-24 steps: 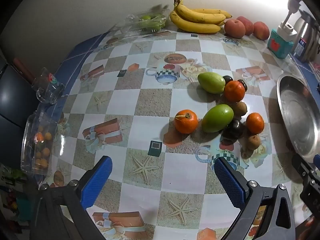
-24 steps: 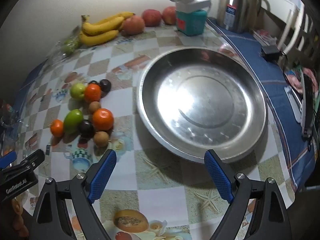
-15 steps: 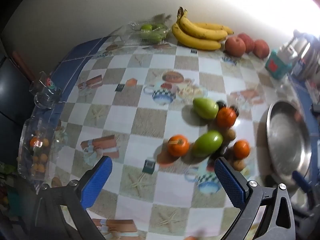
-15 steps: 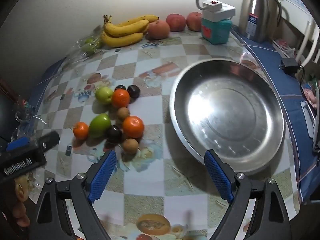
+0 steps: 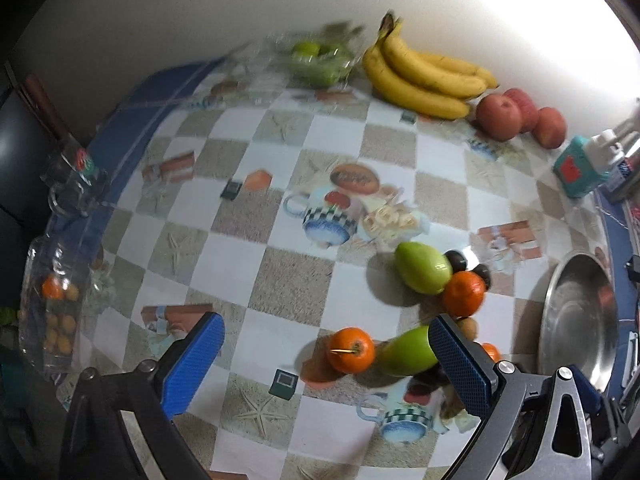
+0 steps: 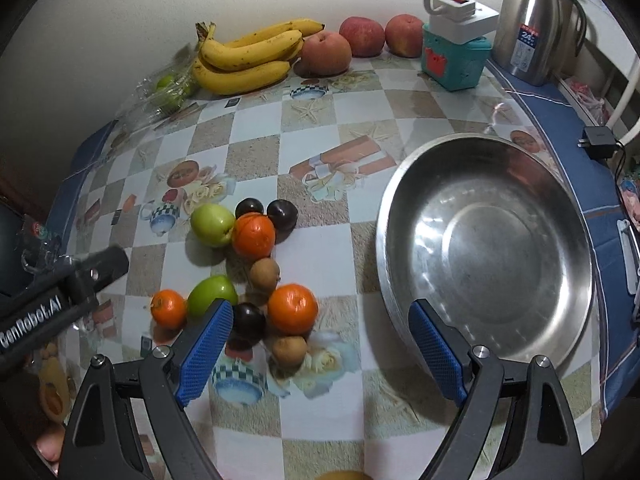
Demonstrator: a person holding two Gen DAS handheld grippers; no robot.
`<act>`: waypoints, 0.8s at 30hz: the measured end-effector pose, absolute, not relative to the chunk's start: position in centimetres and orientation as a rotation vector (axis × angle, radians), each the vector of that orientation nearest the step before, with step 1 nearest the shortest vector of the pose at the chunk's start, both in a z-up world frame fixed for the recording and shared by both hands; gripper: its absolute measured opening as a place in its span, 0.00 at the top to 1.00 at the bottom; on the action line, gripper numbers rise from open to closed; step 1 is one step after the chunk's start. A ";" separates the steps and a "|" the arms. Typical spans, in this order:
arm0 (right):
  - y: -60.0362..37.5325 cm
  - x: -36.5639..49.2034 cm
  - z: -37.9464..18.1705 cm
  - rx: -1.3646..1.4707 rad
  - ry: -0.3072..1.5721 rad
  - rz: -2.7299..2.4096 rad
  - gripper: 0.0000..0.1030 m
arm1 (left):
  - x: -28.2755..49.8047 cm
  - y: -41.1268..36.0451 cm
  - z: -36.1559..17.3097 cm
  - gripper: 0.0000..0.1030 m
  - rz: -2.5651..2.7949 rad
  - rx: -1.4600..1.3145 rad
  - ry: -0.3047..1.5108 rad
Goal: Organize fruits
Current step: 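Move the right tool toward the small brown fruit in the cluster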
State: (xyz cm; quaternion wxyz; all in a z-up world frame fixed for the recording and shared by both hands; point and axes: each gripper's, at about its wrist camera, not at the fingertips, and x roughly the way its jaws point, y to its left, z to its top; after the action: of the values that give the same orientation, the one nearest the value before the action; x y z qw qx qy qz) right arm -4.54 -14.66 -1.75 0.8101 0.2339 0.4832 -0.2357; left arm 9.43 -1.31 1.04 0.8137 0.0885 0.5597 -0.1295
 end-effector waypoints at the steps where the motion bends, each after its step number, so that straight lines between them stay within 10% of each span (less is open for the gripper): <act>1: -14.8 -4.1 -2.0 0.502 1.038 -0.508 0.13 | 9.8 -1.0 0.7 0.00 -0.271 0.175 1.206; 24: -13.4 -3.5 -6.4 0.561 1.159 -0.421 0.18 | 10.9 1.0 -4.1 0.06 -0.220 0.118 1.372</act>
State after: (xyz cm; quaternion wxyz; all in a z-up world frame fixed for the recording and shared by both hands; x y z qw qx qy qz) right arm -3.50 -13.43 -6.42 0.7794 0.2594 0.5361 -0.1946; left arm 10.94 0.97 -4.12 0.7667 0.0545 0.6316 -0.1015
